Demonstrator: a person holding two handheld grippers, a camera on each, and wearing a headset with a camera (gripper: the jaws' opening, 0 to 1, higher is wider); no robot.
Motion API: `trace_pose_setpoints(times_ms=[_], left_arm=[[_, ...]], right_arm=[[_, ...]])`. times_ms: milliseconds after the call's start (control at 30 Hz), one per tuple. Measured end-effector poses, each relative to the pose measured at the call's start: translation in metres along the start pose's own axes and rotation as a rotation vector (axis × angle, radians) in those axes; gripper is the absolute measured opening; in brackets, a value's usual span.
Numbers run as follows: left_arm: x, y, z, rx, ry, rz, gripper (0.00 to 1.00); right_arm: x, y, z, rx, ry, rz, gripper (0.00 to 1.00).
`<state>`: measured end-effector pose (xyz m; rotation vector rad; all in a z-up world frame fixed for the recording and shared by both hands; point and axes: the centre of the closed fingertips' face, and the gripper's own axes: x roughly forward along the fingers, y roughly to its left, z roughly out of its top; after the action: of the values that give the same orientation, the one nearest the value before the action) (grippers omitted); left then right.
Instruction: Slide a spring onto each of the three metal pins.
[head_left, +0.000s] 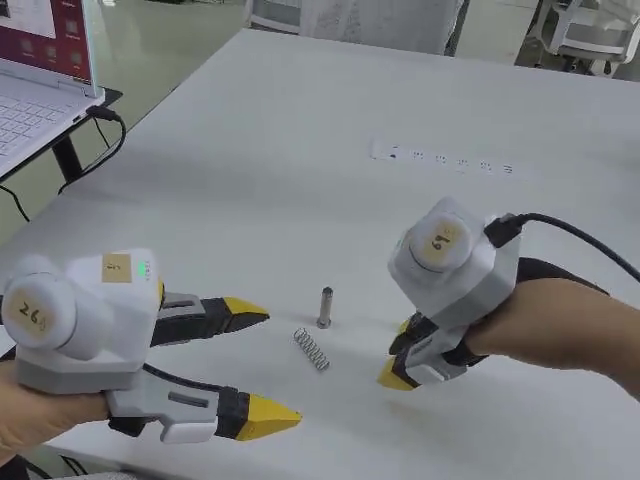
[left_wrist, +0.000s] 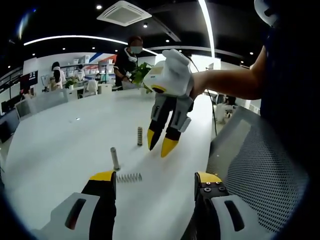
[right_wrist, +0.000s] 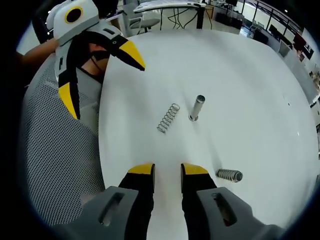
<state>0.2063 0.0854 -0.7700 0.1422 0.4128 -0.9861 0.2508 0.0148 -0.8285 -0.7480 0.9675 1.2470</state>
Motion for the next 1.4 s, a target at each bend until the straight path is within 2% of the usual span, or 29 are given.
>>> trace_pose_setpoints(times_ms=[300,567,1067,1267,1400], left_arm=[[-0.002,0.0,0.0,0.0,0.001,0.004,0.58],[-0.005,0.001,0.0,-0.001,0.001,0.008,0.58],[-0.01,0.004,-0.004,-0.002,0.001,0.016,0.57],[-0.011,0.005,-0.004,-0.002,0.001,0.02,0.56],[-0.011,0.005,-0.004,-0.004,0.0,0.022,0.56]], right_arm=[[0.017,0.009,0.024,-0.028,-0.03,-0.001,0.18],[0.03,0.007,0.041,0.031,-0.063,-0.028,0.19],[0.055,0.003,0.047,0.123,-0.048,-0.082,0.17],[0.058,0.002,0.046,0.11,-0.035,-0.101,0.16],[0.057,0.0,0.042,0.077,-0.014,-0.113,0.11]])
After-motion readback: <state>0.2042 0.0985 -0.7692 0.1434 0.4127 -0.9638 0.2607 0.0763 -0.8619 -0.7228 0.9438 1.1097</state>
